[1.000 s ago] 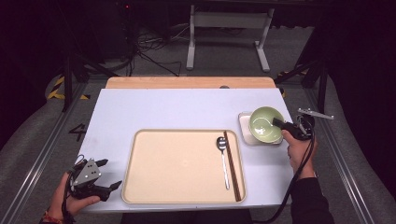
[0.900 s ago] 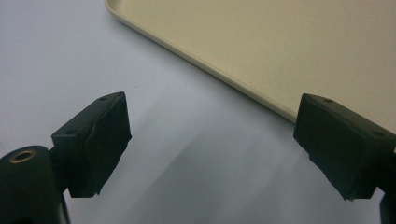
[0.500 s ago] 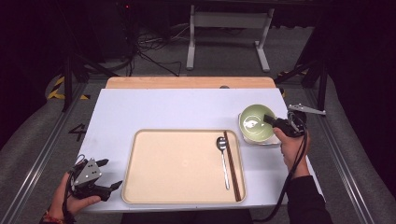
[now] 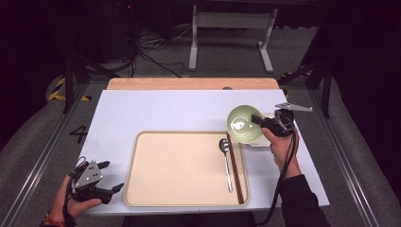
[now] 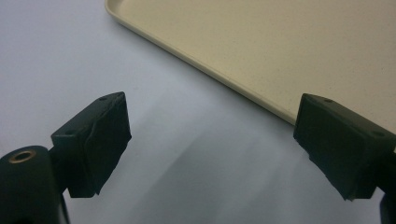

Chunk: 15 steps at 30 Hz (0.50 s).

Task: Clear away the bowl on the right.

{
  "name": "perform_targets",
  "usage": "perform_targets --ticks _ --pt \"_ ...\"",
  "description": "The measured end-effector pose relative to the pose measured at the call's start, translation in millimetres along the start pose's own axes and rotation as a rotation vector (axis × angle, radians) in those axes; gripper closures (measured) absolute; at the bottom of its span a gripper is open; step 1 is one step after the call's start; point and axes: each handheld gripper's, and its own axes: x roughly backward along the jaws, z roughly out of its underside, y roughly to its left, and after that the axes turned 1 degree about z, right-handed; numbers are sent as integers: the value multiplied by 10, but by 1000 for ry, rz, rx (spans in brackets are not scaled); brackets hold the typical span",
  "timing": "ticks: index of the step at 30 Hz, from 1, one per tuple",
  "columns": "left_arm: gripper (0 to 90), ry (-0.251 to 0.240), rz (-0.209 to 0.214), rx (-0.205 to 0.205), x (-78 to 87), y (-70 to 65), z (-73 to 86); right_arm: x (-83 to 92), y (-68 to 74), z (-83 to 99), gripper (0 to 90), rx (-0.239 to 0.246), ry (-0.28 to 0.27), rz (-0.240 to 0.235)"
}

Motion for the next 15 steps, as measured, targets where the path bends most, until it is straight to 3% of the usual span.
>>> perform_targets --ticks 15 --pt "117 5 7 -3 -9 -7 -1 -272 375 -44 831 51 32 -83"
